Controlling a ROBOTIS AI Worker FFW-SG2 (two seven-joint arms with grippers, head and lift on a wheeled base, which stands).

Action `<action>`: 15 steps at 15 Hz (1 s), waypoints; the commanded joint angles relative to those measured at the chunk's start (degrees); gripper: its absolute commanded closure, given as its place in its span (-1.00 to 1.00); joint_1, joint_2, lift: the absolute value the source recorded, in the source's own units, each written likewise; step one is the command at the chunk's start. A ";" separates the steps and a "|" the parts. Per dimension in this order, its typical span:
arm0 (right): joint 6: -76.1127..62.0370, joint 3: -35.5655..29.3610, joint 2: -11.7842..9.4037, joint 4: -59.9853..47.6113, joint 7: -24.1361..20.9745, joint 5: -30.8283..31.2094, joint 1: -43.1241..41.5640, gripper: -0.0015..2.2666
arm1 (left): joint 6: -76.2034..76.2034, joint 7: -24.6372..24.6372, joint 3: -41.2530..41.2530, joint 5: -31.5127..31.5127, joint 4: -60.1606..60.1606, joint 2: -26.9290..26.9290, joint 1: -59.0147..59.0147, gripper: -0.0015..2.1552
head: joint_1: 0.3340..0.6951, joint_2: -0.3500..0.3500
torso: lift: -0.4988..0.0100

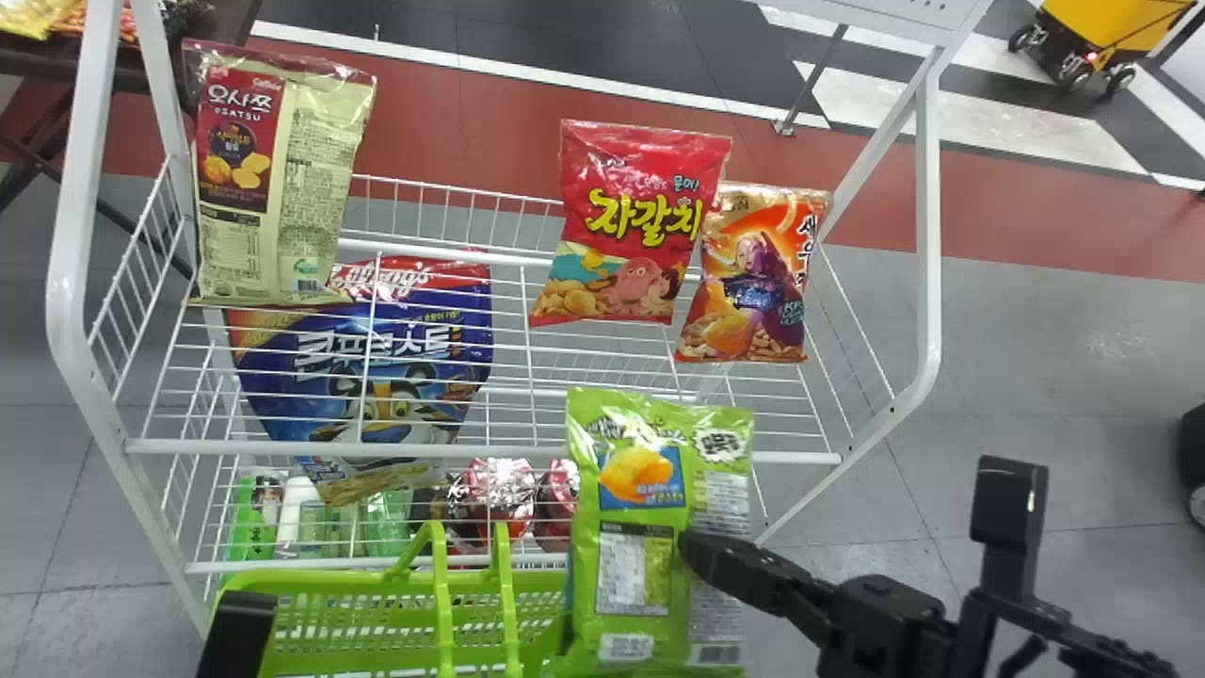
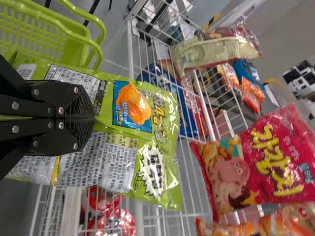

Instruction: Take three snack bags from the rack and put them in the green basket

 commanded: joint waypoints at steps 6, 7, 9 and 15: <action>8.53 9.64 -5.13 6.00 0.75 -0.41 2.29 0.93 | 0.03 0.51 -0.84 -0.98 -0.42 -0.58 0.00 0.67 | 1.00 -1.00 | 0.93; 8.53 11.93 -5.75 7.41 0.66 0.47 2.20 0.93 | 0.03 0.51 -0.93 -0.98 -0.42 -0.58 0.09 0.67 | 1.00 -1.00 | 0.93; 8.35 15.35 -6.54 9.87 0.48 1.88 1.06 0.93 | 0.03 0.77 -1.10 -1.07 -0.59 -0.58 0.18 0.67 | 1.00 -1.00 | 0.93; 10.46 19.84 -7.51 14.97 0.13 2.58 -2.81 -1.00 | 0.03 1.21 -2.07 -1.68 -0.68 -0.58 0.09 0.67 | 1.00 -1.00 | 0.93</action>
